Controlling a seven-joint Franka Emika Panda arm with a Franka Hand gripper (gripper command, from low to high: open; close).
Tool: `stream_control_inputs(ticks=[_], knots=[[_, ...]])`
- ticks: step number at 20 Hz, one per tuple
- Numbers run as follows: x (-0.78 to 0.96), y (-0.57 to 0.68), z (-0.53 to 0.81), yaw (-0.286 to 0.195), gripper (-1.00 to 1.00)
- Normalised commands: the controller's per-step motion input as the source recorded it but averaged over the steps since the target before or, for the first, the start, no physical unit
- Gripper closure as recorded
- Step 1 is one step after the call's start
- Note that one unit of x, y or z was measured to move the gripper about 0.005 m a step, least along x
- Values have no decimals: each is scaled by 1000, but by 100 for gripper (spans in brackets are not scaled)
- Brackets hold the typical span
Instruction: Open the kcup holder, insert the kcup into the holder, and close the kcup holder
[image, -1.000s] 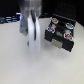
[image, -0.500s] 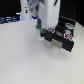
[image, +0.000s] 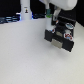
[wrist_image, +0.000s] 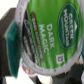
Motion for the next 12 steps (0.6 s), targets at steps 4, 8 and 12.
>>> stream_control_inputs(ticks=[4, 8, 12], knots=[[102, 630, 262, 23, 100], [69, 612, 52, 38, 100], [29, 593, 6, 62, 100]])
